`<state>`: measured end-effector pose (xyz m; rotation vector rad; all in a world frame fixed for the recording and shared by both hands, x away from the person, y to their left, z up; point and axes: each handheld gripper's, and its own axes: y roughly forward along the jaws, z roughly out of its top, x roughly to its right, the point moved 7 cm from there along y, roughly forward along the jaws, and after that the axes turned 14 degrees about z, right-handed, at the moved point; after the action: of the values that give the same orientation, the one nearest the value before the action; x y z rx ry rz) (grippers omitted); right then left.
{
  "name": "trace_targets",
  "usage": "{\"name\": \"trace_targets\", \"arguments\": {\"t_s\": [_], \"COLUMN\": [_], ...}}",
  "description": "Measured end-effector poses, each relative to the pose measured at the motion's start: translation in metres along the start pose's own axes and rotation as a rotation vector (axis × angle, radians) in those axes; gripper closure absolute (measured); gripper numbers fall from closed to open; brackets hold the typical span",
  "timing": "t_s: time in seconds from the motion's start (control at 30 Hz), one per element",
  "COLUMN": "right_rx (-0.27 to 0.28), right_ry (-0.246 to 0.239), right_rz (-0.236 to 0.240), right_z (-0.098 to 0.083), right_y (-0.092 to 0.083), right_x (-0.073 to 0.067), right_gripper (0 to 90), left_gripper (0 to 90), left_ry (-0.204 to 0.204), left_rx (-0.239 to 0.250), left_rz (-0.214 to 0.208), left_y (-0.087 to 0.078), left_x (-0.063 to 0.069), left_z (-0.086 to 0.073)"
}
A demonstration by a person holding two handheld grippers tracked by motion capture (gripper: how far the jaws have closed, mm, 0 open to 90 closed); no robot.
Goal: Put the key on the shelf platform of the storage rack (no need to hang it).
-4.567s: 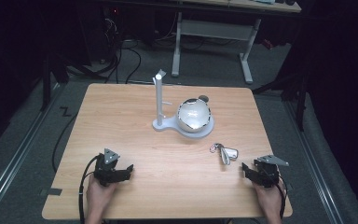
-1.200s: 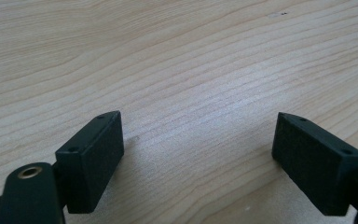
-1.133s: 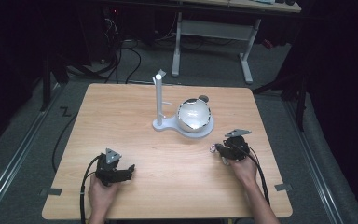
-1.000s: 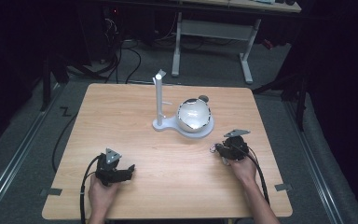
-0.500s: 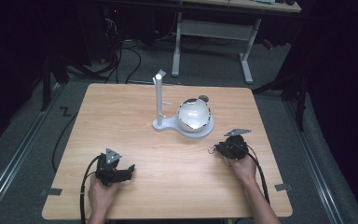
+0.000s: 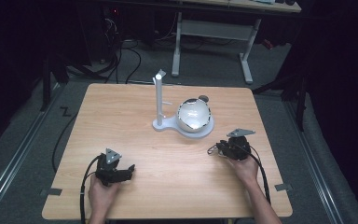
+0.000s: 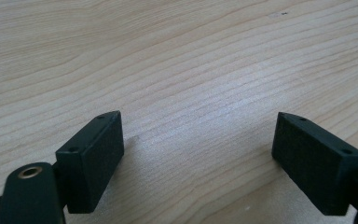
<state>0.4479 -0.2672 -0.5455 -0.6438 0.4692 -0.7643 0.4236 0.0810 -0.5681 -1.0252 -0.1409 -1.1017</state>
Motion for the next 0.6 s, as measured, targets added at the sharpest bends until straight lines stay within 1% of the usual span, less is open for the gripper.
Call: {"name": "trace_targets", "arguments": {"t_s": [0.1, 0.13, 0.27, 0.3, 0.43, 0.47, 0.57, 0.6], "right_rx": [0.035, 0.038, 0.057, 0.070, 0.112, 0.117, 0.153, 0.163], "right_ry": [0.005, 0.009, -0.004, -0.012, -0.015, -0.018, -0.002, -0.008], "right_rz": [0.003, 0.007, 0.002, 0.002, 0.006, 0.010, 0.042, 0.044], "right_z": [0.003, 0.004, 0.007, 0.008, 0.013, 0.014, 0.017, 0.019], "right_y": [-0.009, -0.012, -0.025, -0.031, -0.046, -0.048, -0.056, -0.058], "right_x": [0.000, -0.001, -0.002, -0.002, -0.006, -0.006, -0.009, -0.009], "right_gripper": [74.1, 74.1, 74.1, 74.1, 74.1, 74.1, 74.1, 74.1], "left_gripper": [16.9, 16.9, 16.9, 16.9, 16.9, 16.9, 16.9, 16.9], "left_ry": [0.001, 0.000, 0.002, 0.000, 0.000, 0.001, 0.000, 0.001], "left_rx": [0.000, 0.000, 0.001, 0.000, 0.000, 0.000, 0.000, 0.000], "left_rz": [0.000, 0.000, -0.001, 0.000, 0.000, 0.000, 0.000, -0.001], "left_y": [0.000, 0.000, 0.000, 0.000, 0.000, 0.000, 0.000, 0.000], "left_x": [0.000, 0.000, 0.000, 0.000, 0.000, 0.000, 0.000, 0.000], "left_z": [0.000, 0.000, 0.000, 0.000, 0.000, 0.000, 0.000, 0.000]}}
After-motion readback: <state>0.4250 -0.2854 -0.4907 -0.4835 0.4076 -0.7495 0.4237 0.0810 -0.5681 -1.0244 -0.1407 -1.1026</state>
